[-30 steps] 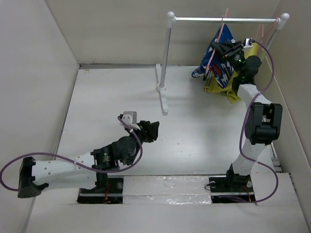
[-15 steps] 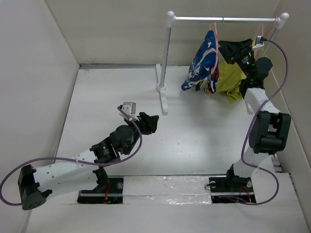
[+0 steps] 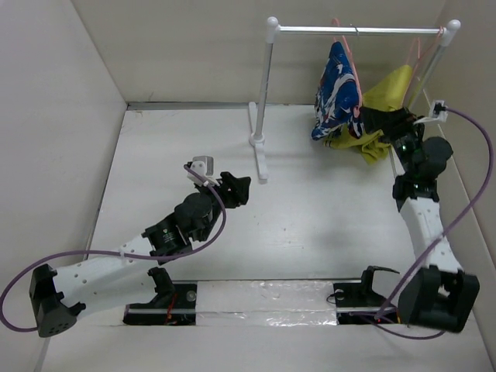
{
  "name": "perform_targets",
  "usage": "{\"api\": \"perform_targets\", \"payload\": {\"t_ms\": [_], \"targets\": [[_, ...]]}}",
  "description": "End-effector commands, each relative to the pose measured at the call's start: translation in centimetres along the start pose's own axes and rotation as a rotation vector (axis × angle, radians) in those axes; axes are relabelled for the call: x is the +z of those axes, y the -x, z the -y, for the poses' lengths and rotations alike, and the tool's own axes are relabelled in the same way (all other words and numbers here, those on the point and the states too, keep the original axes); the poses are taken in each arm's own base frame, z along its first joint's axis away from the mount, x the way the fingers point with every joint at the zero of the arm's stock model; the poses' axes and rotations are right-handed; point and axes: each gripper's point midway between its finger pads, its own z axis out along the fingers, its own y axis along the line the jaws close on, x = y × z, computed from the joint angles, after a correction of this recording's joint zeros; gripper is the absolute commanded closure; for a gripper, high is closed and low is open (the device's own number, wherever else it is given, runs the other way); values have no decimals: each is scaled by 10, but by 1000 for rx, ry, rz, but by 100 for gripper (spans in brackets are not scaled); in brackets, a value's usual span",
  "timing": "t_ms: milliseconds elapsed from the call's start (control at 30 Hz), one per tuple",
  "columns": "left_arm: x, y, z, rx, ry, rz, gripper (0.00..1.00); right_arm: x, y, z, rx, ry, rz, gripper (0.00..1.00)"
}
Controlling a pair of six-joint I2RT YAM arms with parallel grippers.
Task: Place the trousers on the hanger
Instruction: Reset both arms
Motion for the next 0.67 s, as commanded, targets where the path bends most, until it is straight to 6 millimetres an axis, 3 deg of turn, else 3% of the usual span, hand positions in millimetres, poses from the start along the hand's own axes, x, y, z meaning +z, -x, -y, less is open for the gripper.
{"api": "perform_targets", "payload": {"t_ms": [0,67,133,200,267,400,533,633], "targets": [[1,10,2,-8,11,21,46,-32,1,-26,-193,-4,34,0],[2,4,-6,-15,31,13,46,-43,-30,-26,-211,18,-32,0],[1,-2,-10,-17,37,1,45,-52,-60,-44,-215,112,-111,0],[0,-6,-16,-10,63,-14,45,-65,-97,-38,-229,135,-225,0],[-2,-12,-24,-22,81,-20,45,-82,-131,-21,-246,106,-333,0],[-7,-24,-30,-51,63,-30,45,-122,-173,14,-285,-19,-456,0],[-7,-36,-34,-58,60,-48,46,-142,-184,30,-299,-86,-458,0],[-3,-35,-28,-45,55,-57,45,-140,-177,24,-313,-75,-444,0]]}}
